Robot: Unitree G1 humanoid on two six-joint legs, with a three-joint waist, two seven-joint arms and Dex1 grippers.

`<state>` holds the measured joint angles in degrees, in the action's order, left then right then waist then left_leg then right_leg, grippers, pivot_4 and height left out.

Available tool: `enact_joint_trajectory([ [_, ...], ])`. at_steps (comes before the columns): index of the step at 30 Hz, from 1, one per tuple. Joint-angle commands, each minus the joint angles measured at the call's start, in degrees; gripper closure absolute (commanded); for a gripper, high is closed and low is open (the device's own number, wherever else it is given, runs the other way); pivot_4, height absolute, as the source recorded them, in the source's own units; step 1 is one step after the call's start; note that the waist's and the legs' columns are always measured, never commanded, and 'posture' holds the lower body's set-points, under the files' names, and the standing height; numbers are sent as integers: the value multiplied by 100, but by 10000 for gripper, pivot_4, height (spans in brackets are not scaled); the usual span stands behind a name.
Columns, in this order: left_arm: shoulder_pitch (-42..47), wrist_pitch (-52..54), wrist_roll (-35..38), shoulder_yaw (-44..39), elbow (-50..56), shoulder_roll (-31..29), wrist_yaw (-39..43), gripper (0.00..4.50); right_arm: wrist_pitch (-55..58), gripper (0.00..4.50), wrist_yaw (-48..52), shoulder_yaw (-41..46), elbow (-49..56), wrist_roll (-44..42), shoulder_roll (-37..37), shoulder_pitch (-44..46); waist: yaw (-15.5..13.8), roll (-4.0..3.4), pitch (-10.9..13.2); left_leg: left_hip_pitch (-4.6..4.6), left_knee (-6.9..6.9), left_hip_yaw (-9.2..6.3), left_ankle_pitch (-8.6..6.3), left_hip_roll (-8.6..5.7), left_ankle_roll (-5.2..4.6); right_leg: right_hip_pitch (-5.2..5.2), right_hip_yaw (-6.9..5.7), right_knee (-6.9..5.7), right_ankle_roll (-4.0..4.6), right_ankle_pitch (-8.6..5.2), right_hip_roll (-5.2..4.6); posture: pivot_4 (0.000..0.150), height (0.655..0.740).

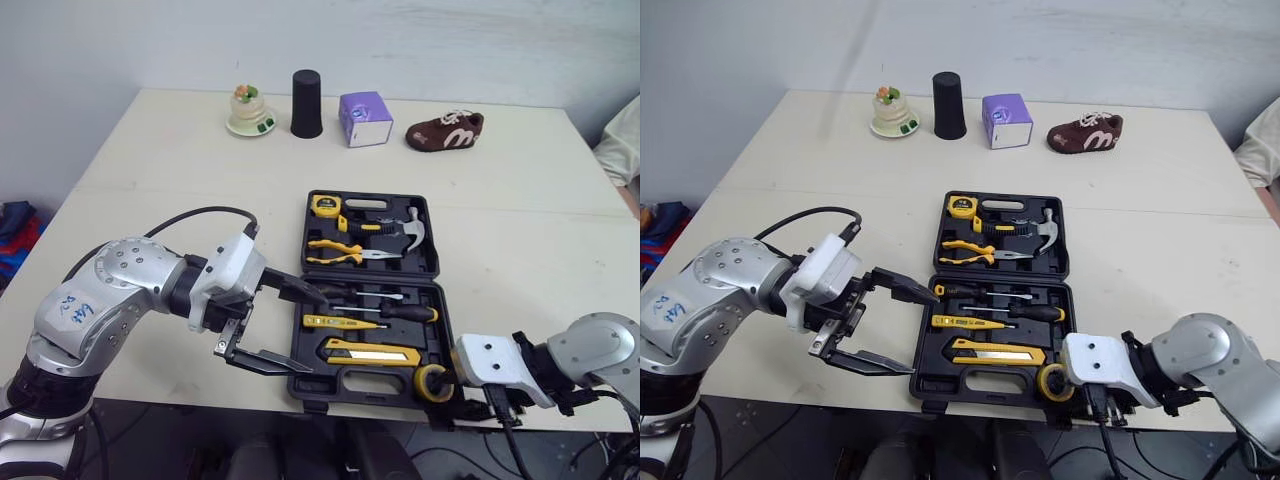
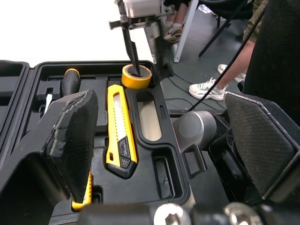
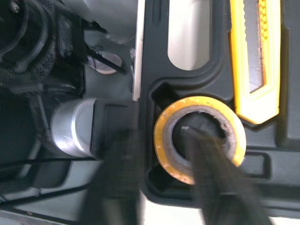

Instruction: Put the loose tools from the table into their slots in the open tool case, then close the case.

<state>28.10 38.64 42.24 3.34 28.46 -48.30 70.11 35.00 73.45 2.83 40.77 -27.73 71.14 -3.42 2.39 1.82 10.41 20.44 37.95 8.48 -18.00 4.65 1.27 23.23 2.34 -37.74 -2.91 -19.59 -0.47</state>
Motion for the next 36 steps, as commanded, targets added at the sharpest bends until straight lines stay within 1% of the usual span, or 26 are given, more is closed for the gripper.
enact_joint_trajectory([
  [1, 20, -114, -25, -12, 12, 27, 11, 0, 170, 4108, 163, 787, 193, -568, 24, -46, 1, 1, 1, 0, 0, 0, 0, 0, 0, 0, 0, 0, 0, 0, 0, 1500, 7339],
  [2, 23, -111, -16, 1, 19, 49, 8, 0, 113, 4108, 123, 889, 138, -617, -97, -96, -2, 2, 1, 0, 1, 0, 0, 0, -1, -1, 0, 0, -1, 0, -1, 1500, 7339],
  [3, 40, -106, -12, 24, 22, 79, -5, 0, 38, 5040, 32, 945, 81, -675, -286, -160, -9, 7, 1, 0, 1, 0, 0, 0, -1, -1, 0, 0, -1, 1, -1, 1500, 7339],
  [4, 52, -103, -11, 37, 22, 98, -11, 0, -10, 8062, -62, 979, 50, -742, -462, -223, -21, 16, 1, -1, 1, -1, 0, 0, -1, -1, 0, 0, -1, 1, 0, 1500, 7339],
  [5, 58, -100, -9, 38, 18, 106, -7, 0, -36, 12035, -132, 993, 43, -804, -618, -276, -29, 18, 2, -1, 1, -4, 0, 1, 0, -2, -2, 0, -1, 1, 2, 1500, 7339],
  [6, 75, -78, 14, 35, 18, 110, 7, 0, -149, 17041, -227, 942, -37, -756, -836, -398, -39, 18, 2, 0, 0, -5, 0, 0, 0, -2, -2, 0, -1, 1, 2, 1500, 7339],
  [10, 75, -67, 24, 20, 1, 28, 118, 0, -860, 37305, -379, 763, -526, -298, -1454, -901, -57, 18, 2, 4, 1, -2, 0, -1, -1, 0, -1, 2, -1, 1, 1, 1500, 7339],
  [11, 69, -69, 17, 13, -8, 3, 143, 0, -990, 43141, -402, 750, -627, -236, -1556, -985, -58, 18, 3, 5, 1, -1, 0, -2, -1, 0, 0, 3, -2, 1, 0, 1500, 7339],
  [12, 62, -77, 13, 2, -21, -18, 168, 0, -1081, 44535, -424, 731, -692, -191, -1625, -1041, -53, 17, 3, 5, 2, 0, 0, -4, -1, 0, 0, 2, -2, 1, -1, 1500, 7339],
  [19, 191, -117, -62, 24, -153, -62, 279, 0, -1890, 44535, -652, 353, -1405, 404, -2114, -1444, -41, 17, 3, -4, 3, 0, 2, -2, 2, -2, 0, -7, -3, 2, 4, 1500, 7339],
  [22, 253, -97, -55, 5, -184, -88, 334, 0, -2002, 44535, -749, 409, -2082, 355, -2389, -1622, -29, 32, -4, -16, 3, 1, 2, -1, 1, -20, 0, -6, -3, 2, 3, 1500, 7339],
  [26, 299, -118, -102, 4, -273, -112, 421, 0, -1947, 44535, -757, 423, -2557, 232, -2550, -1769, -29, 61, -22, -50, 2, -5, -5, -1, -8, -72, -4, 15, -3, 3, -1, 1500, 7339],
  [30, 291, -186, -201, 13, -372, -136, 481, 0, -1623, 44535, -761, 436, -2528, -159, -2619, -1882, -58, 81, -34, -98, -5, -5, -30, -1, -30, -124, -9, 38, -2, 4, -12, 1500, 7339],
  [31, 286, -193, -221, 11, -394, -132, 477, 0, -1619, 44535, -777, 440, -2512, -200, -2631, -1889, -67, 85, -37, -118, -13, -5, -37, -1, -31, -146, -11, 48, 1, 3, -16, 1500, 7339],
  [33, 261, -194, -230, 0, -416, -125, 455, 0, -1690, 44535, -801, 444, -2434, -185, -2621, -1887, -80, 98, -46, -130, -43, -13, -48, 0, -40, -164, -23, 84, 13, 7, -21, 1500, 7339],
  [36, 166, -214, -296, -14, -527, -132, 406, 0, -1348, 44535, -877, 681, -1812, -607, -2474, -1754, -78, 96, -45, -126, -74, -12, -41, -1, -37, -164, -30, 115, 25, 18, -24, 1500, 7339],
])
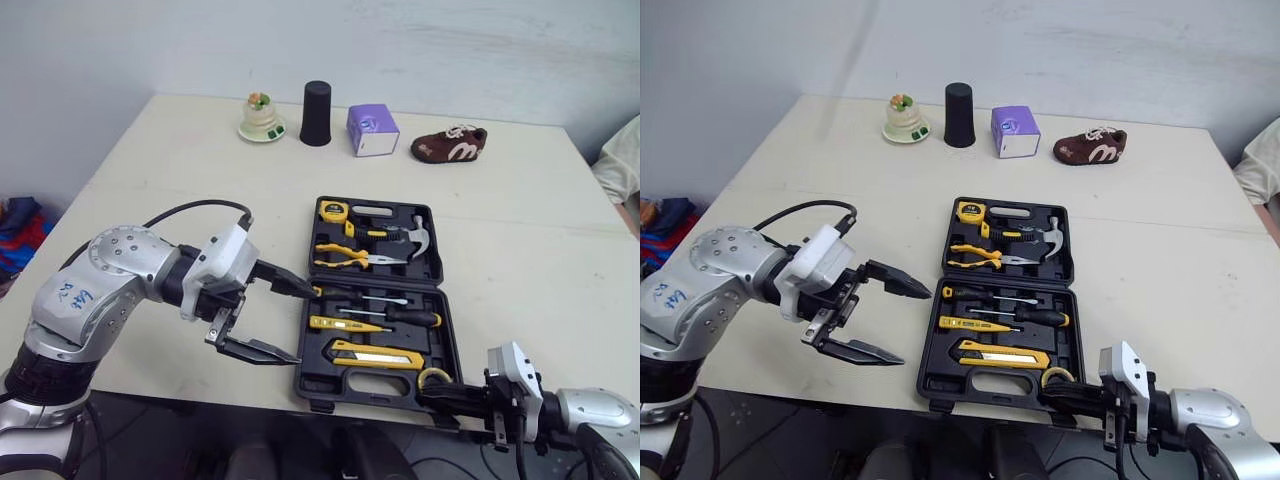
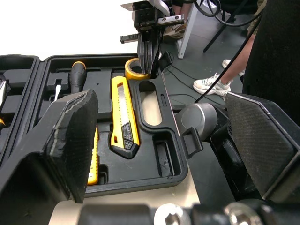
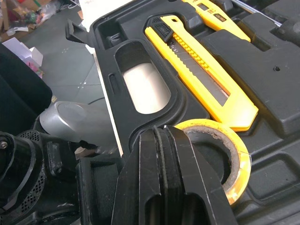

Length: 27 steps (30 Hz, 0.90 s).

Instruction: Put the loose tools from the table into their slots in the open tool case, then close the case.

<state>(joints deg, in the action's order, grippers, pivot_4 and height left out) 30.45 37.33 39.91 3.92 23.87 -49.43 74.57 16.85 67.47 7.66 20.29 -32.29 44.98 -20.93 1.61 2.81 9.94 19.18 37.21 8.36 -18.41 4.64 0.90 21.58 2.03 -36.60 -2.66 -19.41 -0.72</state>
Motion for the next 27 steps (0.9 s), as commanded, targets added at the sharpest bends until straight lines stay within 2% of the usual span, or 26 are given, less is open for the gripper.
enact_joint_trajectory([
  [1, -103, -97, -106, -82, -143, -22, -62, 0, 640, 44535, -327, 317, 461, -345, 212, 69, 9, -15, 6, 1, -2, 0, 4, 0, -7, 1, -1, 0, -3, 1, -1, 1500, 7339],
  [5, -192, -284, -528, -120, -721, -19, -312, 0, 1197, 44535, -450, 971, 841, -742, 774, 583, 28, -62, 29, 14, -8, 8, 10, 1, 7, 33, 4, -10, -3, 1, 4, 1500, 7339],
  [8, -220, -564, -821, -203, -1309, 39, -459, 0, 1510, 44535, -524, 1324, 390, -635, 1302, 1158, 12, -70, 35, 51, -3, 12, 17, -2, 5, 78, 12, -31, -5, 2, 8, 1500, 7339],
  [11, -190, -1019, -1376, 42, -2019, 141, -600, 8522, 1424, 45000, -705, 979, -232, 30, 1617, 1671, 9, -71, 35, 88, -2, 2, 29, 2, 15, 117, 6, -41, -4, 2, 20, 1500, 7339],
  [16, 183, -1609, -2330, 466, -3300, 659, -1190, 30492, 1142, 45000, -1149, 89, -945, 1015, 1513, 2462, -2, -75, 36, 147, 15, 19, 47, 0, 32, 183, 12, -49, -8, -3, 19, 1500, 7339],
  [17, 270, -1700, -2446, 540, -3495, 804, -1256, 33636, 1013, 45000, -1238, -86, -1070, 1221, 1442, 2631, 0, -76, 37, 173, 26, 21, 46, -1, 29, 205, 14, -55, -11, -3, 18, 1500, 7339],
  [19, 395, -1836, -2624, 641, -3719, 1024, -1298, 43105, 897, 45000, -1359, -333, -1277, 1477, 1298, 2940, 3, -77, 38, 223, 76, 28, 39, 0, 21, 247, 16, -87, -26, -6, 18, 1500, 7339],
  [20, 475, -1882, -2700, 700, -3811, 1167, -1326, 44521, 920, 45000, -1400, -446, -1359, 1548, 1198, 3125, 3, -78, 38, 228, 83, 31, 38, 0, 20, 253, 19, -94, -26, -6, 17, 1500, 7339],
  [27, 986, -2102, -3001, 955, -4440, 2103, -1427, 44521, 1077, 45000, -1478, -931, -1528, 1794, 675, 3922, 22, -80, 40, 213, 102, 50, 59, -1, 32, 265, 41, -152, -30, 0, 21, 1500, 7339],
])
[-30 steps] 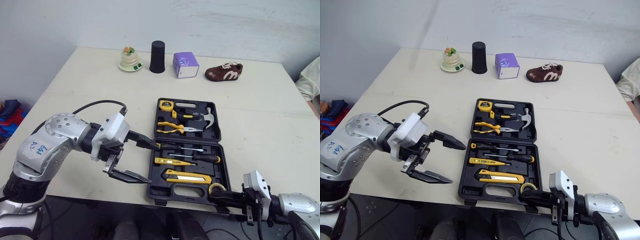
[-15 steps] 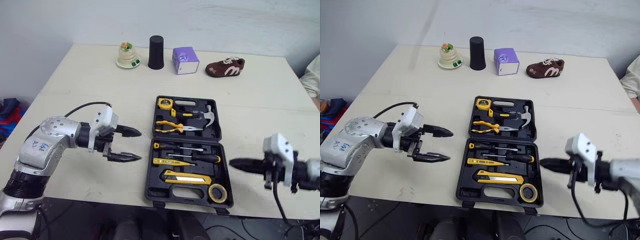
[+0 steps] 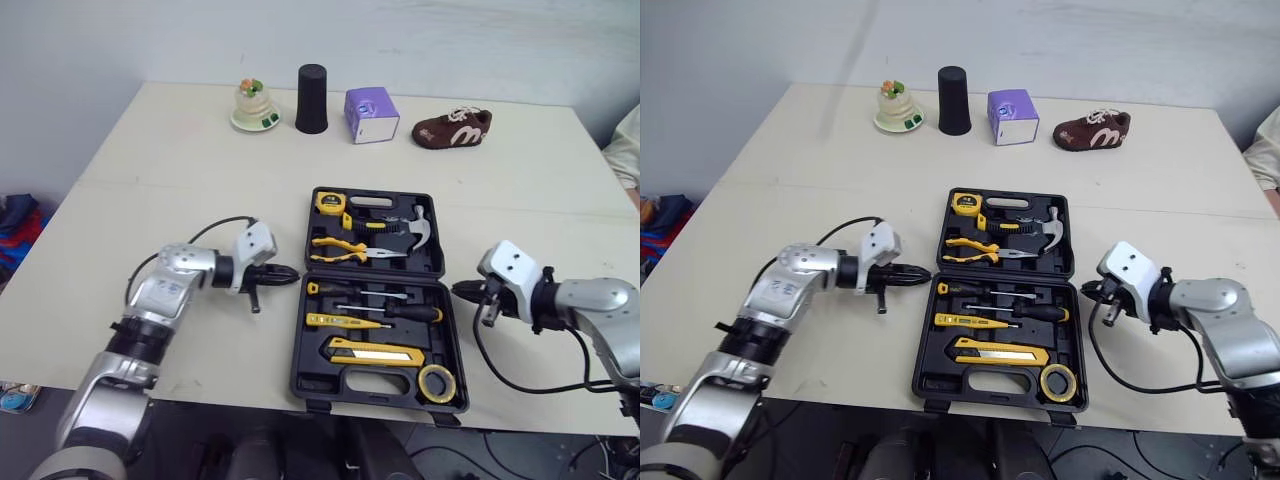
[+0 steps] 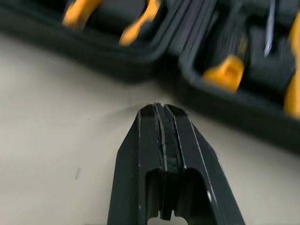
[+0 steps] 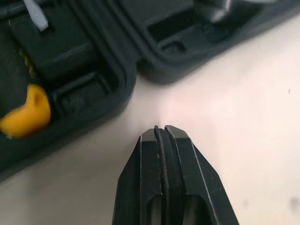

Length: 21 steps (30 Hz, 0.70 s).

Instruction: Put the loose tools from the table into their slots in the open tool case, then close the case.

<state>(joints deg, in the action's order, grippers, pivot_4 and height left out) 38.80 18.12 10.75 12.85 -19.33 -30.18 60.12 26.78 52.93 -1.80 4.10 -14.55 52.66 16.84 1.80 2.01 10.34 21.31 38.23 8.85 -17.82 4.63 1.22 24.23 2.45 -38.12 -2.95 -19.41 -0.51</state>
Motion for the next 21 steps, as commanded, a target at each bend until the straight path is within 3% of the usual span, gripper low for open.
enact_joint_trajectory([
  [1, 202, -226, -128, 77, -199, 281, -9, 44521, 113, 45000, -13, -21, 134, 15, -147, 176, -2, -2, 0, -5, -2, 1, 3, 0, 2, 0, 2, -5, 1, 0, 1, 1500, 7339],
  [11, 427, 16, -414, 105, -438, 941, -141, 44521, 531, 45000, -123, 91, 633, -5, -389, 101, -38, -4, -1, -4, 2, 2, 10, -8, -4, 1, 8, -16, -4, 3, -7, 1500, 7339],
  [19, 157, 708, -539, -270, -214, 167, -194, 44521, 524, 45000, -257, 705, 813, 228, 152, -477, -9, -6, -2, -5, -1, 2, 11, -9, -4, 1, 9, -16, -5, 3, -6, 1500, 7339],
  [20, 92, 945, -445, -384, -78, 18, -159, 41736, 682, 45000, -223, 854, 878, 64, 159, -540, 26, -6, -2, -6, -3, 2, 11, -9, -4, 1, 9, -16, -5, 3, -6, 1500, 7339],
  [21, 59, 1301, -264, -551, 57, -117, -101, 38217, 894, 41825, -177, 1013, 928, -140, 153, -571, 61, -6, -2, -11, -6, 8, 11, -6, -2, 1, 14, -21, -5, 3, -2, 1500, 7339],
])
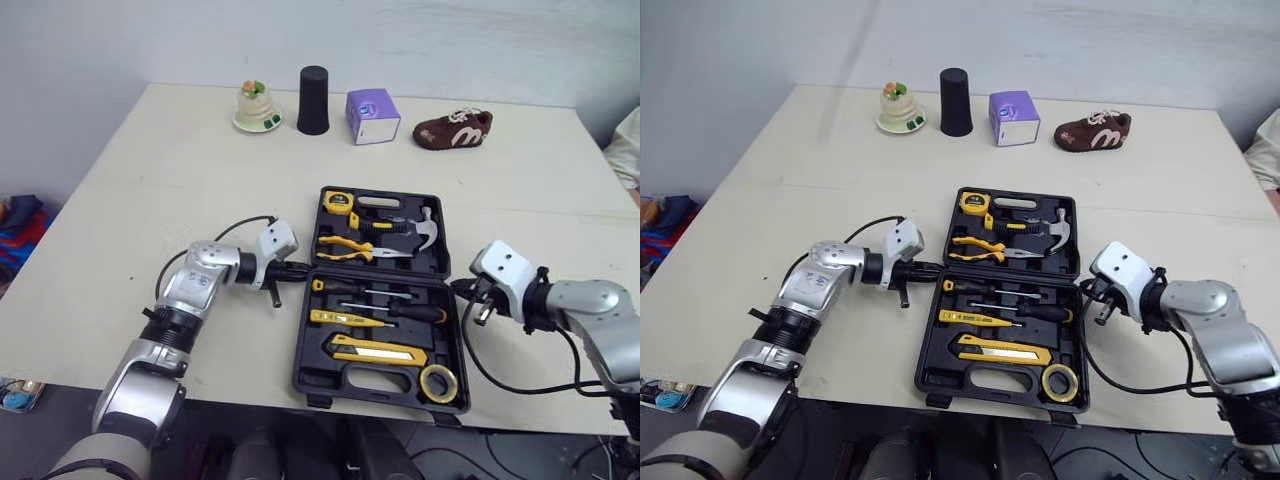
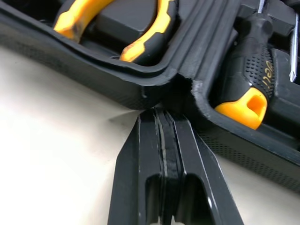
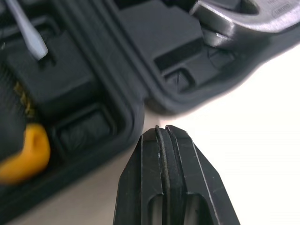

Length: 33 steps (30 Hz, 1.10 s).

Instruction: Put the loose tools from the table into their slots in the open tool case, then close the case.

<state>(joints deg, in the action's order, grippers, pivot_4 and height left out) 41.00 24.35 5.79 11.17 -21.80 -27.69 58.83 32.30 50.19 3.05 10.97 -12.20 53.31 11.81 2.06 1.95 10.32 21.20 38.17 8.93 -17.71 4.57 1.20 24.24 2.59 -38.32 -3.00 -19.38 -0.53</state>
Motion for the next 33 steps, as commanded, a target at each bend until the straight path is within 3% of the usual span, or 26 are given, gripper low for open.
enact_joint_trajectory([
  [1, -155, 1141, 476, -570, 459, -482, 90, 34895, 532, 38430, 166, 672, 283, -568, 91, -88, 84, 0, 0, -4, -1, 2, 1, 4, 3, 0, 1, -3, 0, 0, 2, 1500, 7339],
  [3, -87, 1901, 846, -787, 716, -601, 134, 25965, 826, 30741, 254, 858, 315, -843, 87, -63, 124, 0, 1, -5, -1, 2, 8, 7, 14, 7, 2, -23, 3, -2, 5, 1500, 7339],
  [8, 550, 3218, 1196, -974, 800, -555, -214, 2051, 2276, 4954, 79, 1002, 167, -1666, -74, 707, 114, 1, 4, -3, 6, -5, 20, -1, 11, 10, 1, -40, 8, 1, 2, 1500, 7339],
  [9, 707, 3348, 1178, -958, 725, -499, -340, 0, 2611, 467, 22, 934, 119, -1781, -102, 950, 112, 1, 5, 1, 6, -6, 21, -2, 10, 12, 1, -38, 9, 4, 1, 1500, 7339],
  [18, 1690, 4709, 1073, -1053, -382, 148, -1612, 0, 4380, 467, -1494, 568, -652, -1611, -982, 2680, 132, -4, 7, 17, -4, 6, 22, -2, 13, 42, 9, -36, 10, 3, 1, 1500, 7339],
  [27, 2134, 4621, 1018, -1123, -1091, 575, -2200, 0, 4726, 467, -2164, 290, -961, -1345, -1374, 3140, 119, -5, 7, 22, -6, 22, 24, -2, 18, 56, 16, -41, 11, 2, -1, 1500, 7339],
  [33, 2055, 4698, 940, -777, -982, 692, -2230, 0, 4757, 467, -2420, 273, -1150, -1217, -1494, 3249, 117, -5, 7, 20, -9, 24, 25, -2, 21, 56, 16, -41, 11, 2, 0, 1500, 7339],
])
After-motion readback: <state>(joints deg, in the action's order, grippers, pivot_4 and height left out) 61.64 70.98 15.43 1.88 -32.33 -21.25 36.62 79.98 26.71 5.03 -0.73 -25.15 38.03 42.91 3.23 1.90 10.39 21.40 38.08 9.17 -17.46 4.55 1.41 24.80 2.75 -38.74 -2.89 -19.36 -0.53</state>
